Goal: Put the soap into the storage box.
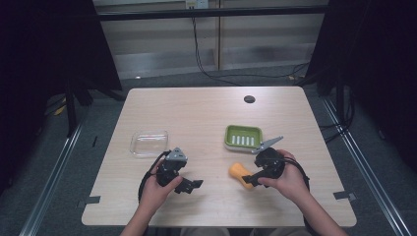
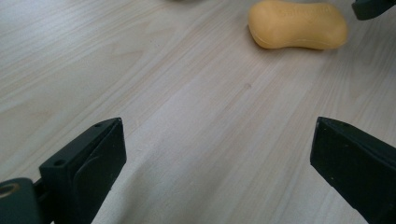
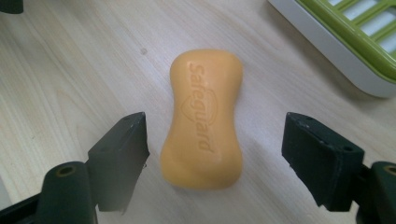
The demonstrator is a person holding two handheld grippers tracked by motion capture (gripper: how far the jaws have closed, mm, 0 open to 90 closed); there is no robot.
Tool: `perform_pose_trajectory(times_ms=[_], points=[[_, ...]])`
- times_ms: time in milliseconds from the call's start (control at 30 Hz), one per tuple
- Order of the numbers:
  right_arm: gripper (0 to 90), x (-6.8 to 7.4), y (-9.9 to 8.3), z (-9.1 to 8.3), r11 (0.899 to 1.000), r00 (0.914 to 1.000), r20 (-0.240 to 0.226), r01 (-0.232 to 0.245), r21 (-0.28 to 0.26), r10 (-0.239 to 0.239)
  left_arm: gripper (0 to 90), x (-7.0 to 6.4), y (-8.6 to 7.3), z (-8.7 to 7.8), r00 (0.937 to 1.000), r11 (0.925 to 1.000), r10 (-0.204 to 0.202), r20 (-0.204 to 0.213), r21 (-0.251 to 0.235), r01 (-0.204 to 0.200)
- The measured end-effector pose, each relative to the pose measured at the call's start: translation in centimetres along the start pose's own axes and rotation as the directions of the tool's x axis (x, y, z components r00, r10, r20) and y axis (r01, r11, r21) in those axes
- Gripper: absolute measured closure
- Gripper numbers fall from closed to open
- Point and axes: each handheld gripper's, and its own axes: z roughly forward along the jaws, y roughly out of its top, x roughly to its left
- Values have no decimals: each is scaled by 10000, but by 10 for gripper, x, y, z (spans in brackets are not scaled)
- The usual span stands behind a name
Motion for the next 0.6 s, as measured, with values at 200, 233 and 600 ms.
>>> perform_pose_trajectory(times_ms=[200, 233, 600], points=[[240, 2, 6, 11, 9990, 10000, -21, 23, 448, -22, 37, 0, 0, 0, 10000, 10000, 3, -8, 34, -3], [240, 2, 6, 11, 9990, 10000, -21, 23, 448, -22, 36, 0, 0, 0, 10000, 10000, 3, -8, 34, -3], [291, 4, 10, 25, 9936, 9998, -31, 210, 1111, -208, 36, 0, 0, -2, 10000, 10000, 10, -39, -59, -10]])
